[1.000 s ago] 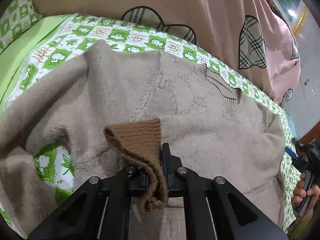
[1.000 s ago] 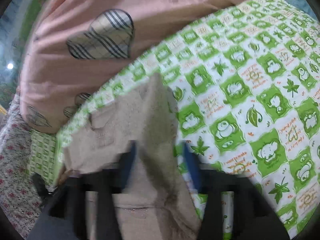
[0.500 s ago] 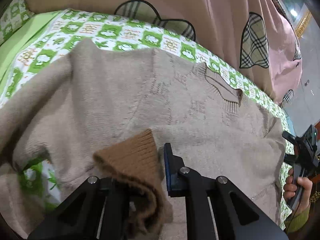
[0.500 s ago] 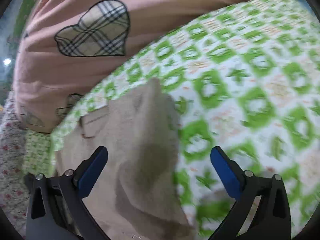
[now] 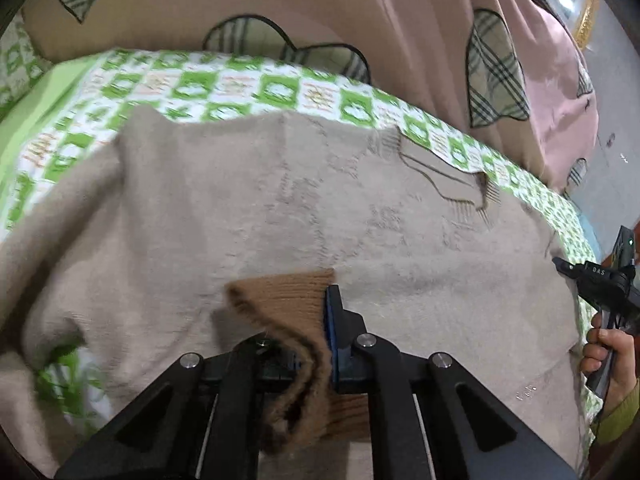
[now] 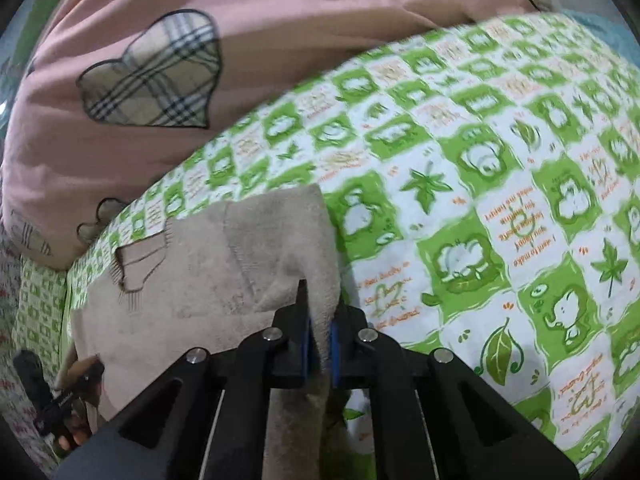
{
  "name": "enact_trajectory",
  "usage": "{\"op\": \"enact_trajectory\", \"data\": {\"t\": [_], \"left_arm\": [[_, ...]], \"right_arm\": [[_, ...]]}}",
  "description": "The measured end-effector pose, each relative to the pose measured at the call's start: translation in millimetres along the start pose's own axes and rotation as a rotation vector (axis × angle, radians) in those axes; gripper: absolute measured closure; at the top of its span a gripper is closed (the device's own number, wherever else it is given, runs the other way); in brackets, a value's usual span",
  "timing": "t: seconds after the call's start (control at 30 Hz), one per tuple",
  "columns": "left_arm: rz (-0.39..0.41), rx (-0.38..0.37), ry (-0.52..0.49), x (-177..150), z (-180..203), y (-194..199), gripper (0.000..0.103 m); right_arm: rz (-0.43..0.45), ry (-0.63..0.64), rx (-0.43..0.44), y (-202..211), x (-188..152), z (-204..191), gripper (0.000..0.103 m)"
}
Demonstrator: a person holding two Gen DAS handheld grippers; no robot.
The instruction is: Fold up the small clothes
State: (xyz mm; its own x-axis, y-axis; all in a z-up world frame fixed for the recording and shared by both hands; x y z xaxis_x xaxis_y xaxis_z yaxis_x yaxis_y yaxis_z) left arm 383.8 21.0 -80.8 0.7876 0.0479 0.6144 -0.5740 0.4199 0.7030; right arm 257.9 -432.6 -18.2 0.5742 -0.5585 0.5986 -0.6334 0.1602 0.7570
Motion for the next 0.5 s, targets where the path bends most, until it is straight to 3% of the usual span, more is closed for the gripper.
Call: {"op": "enact_trajectory", "data": {"t": [0.03,0.1,0.17,0.23,0.3,0.33,0.4,0.47,0.5], "left_arm": [[0.003,0.004,-0.002,0,-2,3,0.092],[0.003,0.014,-0.002,0,-6,9,0.09],[0.003,0.014,-0.002,-2,-9,11,0.09],[-0.003,0.025,0.0,-4,-10,9,0.091],[-0.002,0.042,0.002,-7,-11,10,0.091],[-0.004,0.057,0.008,-7,-13,11,0.091],[-0.011,0.08,0.021,-9,-19,11,0.09],[-0.029,0.1,0.03,-12,-22,19,0.09],[-0.029,0.105,0.023,-14,-20,26,0.09]], "right_arm": [[-0.007,-0.005,-0.005,-2,0,2,0.093],[-0.009,-0.001,-0.071,4,0,7,0.078],[0.048,0.008,-0.149,28,-2,3,0.072],[0.126,0.079,-0.062,55,-14,-29,0.068],[0.089,0.22,-0.016,59,-41,-62,0.037],[0.061,0.258,-0.032,54,-53,-68,0.031],[0.012,0.263,-0.09,40,-68,-62,0.028],[-0.045,0.212,-0.229,25,-73,-36,0.028],[-0.053,0.178,-0.214,26,-73,-31,0.028]]}}
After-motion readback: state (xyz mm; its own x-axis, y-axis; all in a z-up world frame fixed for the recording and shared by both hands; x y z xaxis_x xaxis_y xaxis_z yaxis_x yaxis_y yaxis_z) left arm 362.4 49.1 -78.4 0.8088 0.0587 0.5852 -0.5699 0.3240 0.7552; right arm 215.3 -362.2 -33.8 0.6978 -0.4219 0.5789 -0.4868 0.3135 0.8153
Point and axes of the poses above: each gripper's, at about its wrist camera, not at the fingertips, and y roughly against the way its jaws point, z to its right, x to its top, the point moved 6 cm from there along -y, roughly the way its jaws point, and after that the axes turned 7 degrees about -x, right-handed, at the moved point
